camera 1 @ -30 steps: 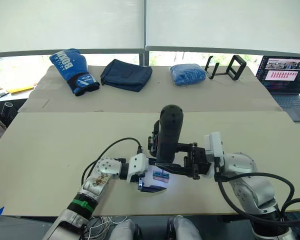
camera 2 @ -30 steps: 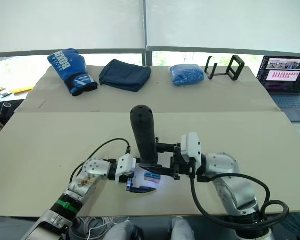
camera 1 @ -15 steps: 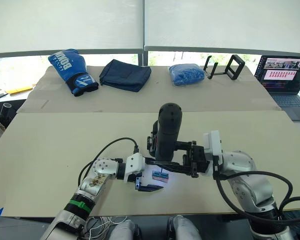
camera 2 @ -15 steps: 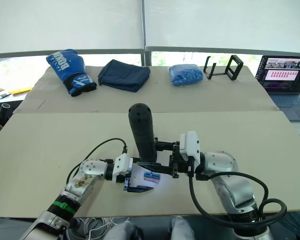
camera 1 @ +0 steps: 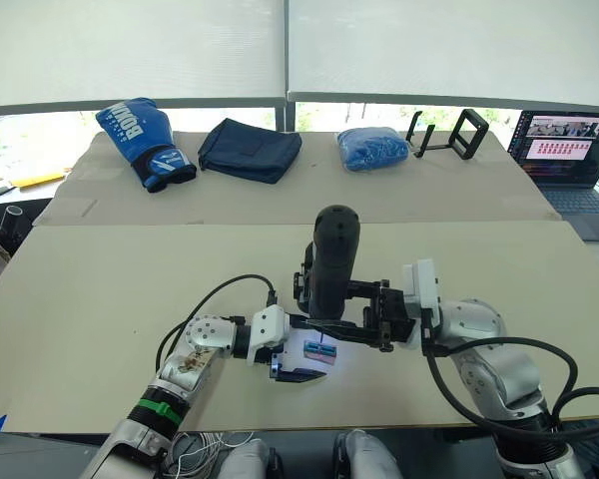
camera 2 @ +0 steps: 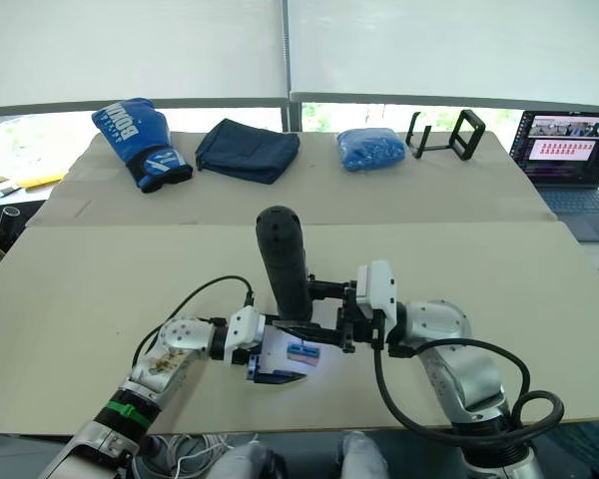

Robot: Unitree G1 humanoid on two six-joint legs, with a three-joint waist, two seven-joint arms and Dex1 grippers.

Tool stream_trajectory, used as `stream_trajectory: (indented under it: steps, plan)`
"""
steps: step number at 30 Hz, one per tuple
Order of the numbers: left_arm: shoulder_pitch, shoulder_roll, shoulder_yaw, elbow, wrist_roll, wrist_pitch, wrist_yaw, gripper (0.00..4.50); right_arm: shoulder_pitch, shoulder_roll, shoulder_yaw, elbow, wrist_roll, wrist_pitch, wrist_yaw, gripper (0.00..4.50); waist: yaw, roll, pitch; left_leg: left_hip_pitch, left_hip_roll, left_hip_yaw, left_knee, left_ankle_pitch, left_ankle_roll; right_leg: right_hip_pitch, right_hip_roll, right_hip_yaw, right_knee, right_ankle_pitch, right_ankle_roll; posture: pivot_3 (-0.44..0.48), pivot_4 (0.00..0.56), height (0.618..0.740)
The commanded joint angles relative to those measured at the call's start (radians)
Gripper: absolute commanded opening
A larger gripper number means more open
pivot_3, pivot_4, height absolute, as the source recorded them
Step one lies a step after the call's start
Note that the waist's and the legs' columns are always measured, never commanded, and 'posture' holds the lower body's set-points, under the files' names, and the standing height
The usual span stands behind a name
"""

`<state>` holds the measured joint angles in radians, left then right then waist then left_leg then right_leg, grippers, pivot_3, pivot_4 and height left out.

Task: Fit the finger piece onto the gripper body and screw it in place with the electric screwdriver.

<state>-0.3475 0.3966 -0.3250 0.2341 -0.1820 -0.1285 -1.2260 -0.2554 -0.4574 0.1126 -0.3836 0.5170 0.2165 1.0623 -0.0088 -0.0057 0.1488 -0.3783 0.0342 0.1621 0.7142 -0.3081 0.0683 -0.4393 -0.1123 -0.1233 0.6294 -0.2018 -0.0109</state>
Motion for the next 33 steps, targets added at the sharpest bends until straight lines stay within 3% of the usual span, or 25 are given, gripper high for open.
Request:
stream_trajectory:
  steps: [1,33]
  plan:
    - [0.022,0.016,-0.003,0.034,0.018,0.009,0.002,4.47,-0.013,0.008,-0.008,-0.031,0.015,-0.041,0.003,1.93,0.000,0.000,0.000,0.000,0.000,0.000,0.000,0.000,0.000,0.000,0.000,0.000,0.000,0.000,0.000,0.000,0.150,0.740]
    - [0.030,0.016,-0.005,0.033,0.020,0.011,0.003,4.47,0.003,0.009,0.002,-0.047,0.023,-0.025,0.001,1.93,0.000,0.000,0.000,0.000,0.000,0.000,0.000,0.000,0.000,0.000,0.000,0.000,0.000,0.000,0.000,0.000,0.150,0.740]
